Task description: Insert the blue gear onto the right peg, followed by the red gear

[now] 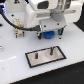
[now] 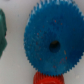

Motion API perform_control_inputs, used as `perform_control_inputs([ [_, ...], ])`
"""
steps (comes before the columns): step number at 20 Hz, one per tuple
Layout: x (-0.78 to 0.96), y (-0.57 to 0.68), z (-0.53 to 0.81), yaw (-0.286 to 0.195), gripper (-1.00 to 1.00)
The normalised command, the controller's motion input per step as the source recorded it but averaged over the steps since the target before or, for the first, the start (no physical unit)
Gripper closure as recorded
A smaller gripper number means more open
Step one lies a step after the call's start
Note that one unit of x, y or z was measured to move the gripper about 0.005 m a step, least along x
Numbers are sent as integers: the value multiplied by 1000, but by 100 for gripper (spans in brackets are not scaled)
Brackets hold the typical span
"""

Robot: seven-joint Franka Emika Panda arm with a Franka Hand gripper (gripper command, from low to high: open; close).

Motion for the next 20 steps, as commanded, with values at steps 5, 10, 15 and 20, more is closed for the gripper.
perform_control_inputs([
  [5, -378, -53, -126, 0, 100],
  [10, -291, -16, -102, 0, 100],
  [15, -254, -20, -45, 0, 100],
  [20, 29, -15, 168, 0, 100],
])
